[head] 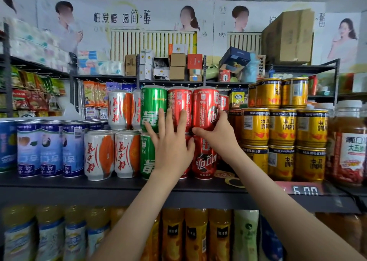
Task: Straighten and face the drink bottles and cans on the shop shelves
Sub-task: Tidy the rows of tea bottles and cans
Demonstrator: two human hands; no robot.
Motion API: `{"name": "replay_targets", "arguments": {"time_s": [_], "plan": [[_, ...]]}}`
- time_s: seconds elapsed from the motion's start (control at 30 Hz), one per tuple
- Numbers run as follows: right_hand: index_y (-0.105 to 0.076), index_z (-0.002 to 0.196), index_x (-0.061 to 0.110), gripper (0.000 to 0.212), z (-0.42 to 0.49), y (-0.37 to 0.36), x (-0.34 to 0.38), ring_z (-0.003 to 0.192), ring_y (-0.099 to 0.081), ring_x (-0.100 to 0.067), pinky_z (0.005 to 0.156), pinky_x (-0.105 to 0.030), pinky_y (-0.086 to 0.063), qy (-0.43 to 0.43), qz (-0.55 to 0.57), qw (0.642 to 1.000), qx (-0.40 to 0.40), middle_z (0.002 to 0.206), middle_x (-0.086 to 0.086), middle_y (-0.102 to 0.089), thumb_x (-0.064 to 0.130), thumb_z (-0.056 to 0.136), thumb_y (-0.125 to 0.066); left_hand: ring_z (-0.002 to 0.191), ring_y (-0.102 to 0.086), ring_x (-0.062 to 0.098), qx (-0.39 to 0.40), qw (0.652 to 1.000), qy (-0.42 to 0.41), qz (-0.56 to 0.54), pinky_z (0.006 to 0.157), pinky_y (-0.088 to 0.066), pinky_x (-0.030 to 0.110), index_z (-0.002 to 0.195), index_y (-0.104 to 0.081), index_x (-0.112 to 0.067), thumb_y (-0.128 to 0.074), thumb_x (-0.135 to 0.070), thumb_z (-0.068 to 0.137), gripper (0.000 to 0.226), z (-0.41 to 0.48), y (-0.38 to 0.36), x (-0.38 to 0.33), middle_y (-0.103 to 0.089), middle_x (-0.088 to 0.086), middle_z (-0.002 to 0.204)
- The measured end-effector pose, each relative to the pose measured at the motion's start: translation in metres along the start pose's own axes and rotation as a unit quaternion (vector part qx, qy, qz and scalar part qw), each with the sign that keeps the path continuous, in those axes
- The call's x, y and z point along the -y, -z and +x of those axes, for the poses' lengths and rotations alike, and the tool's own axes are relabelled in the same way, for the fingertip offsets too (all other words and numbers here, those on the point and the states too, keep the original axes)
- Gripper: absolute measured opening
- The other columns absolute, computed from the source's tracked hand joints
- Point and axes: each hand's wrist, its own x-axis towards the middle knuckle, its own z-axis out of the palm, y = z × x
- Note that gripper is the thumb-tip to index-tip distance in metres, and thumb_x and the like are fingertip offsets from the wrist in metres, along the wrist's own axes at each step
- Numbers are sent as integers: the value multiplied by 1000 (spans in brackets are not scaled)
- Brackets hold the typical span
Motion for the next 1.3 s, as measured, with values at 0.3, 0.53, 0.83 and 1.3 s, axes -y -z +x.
{"name": "replay_targets", "arguments": {"time_s": [0.3,0.53,0.83,1.3], "plan": [[-28,138,13,77,-4,2,11,120,-52,-20,98,-36,-47,-16,38,999,-8,133,-6,-49,22,78,-76,146,3,31,-4,1000,-2,-30,111,16,53,152,-17,-20,-54,-33,90,73,-2,8,-6,-12,14,158],[-35,137,9,65,-49,8,3,119,-43,-11,100,-20,-36,102,-62,987,-104,127,-2,-45,24,84,-69,133,-35,38,-46,993,-12,-110,111,-28,55,135,-45,-2,-57,-20,88,52,-34,12,-18,-45,22,137],[-50,123,13,36,-163,58,-36,106,-48,-2,86,-1,-35,83,-80,991,-63,114,7,-52,17,89,-62,111,-49,20,-33,973,28,-228,96,-34,22,122,-54,-6,-54,-21,89,36,-124,24,-82,-57,11,116],[-56,115,12,24,-350,222,-207,94,-54,-7,74,1,-38,-159,-97,982,34,103,5,-57,15,91,-61,104,-57,16,213,927,192,-241,84,-38,13,118,-57,-10,-59,-16,92,27,-337,-22,-253,-60,2,110]]}}
